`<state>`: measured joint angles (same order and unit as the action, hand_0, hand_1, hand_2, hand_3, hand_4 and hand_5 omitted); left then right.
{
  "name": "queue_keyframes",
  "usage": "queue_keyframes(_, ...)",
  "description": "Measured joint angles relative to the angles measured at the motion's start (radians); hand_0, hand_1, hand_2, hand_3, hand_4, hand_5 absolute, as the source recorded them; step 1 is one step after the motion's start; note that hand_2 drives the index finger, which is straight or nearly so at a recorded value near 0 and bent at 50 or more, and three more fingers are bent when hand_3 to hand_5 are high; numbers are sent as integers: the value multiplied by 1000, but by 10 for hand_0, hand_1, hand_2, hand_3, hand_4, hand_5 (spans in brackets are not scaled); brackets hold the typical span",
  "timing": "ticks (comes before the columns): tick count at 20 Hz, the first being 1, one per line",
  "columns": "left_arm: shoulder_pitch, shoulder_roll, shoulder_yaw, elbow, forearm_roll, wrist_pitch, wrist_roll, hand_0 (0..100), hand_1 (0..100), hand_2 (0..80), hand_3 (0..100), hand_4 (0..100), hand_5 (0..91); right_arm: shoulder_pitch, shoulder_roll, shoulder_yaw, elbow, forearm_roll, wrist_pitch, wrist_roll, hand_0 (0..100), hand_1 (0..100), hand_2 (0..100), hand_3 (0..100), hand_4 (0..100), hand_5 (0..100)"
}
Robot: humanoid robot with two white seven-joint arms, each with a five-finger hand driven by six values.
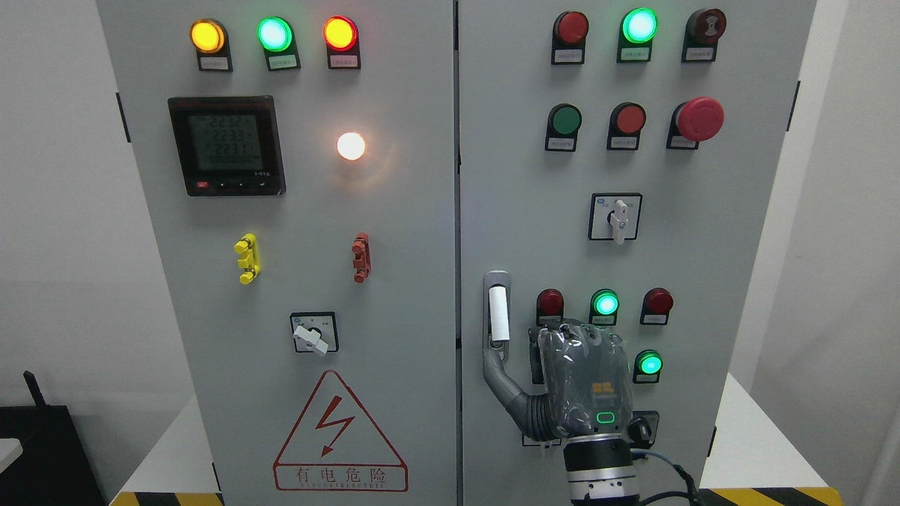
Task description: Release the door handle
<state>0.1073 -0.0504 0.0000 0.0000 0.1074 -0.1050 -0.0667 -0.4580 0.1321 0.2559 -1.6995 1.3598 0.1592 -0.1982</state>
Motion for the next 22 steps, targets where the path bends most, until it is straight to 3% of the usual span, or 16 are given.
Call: queue_keyframes(22,0,0,0,0,0,0,0,120,389,0,0,0,0,-22,1,0,21,-1,0,-4,343,270,1000,1000,917,971)
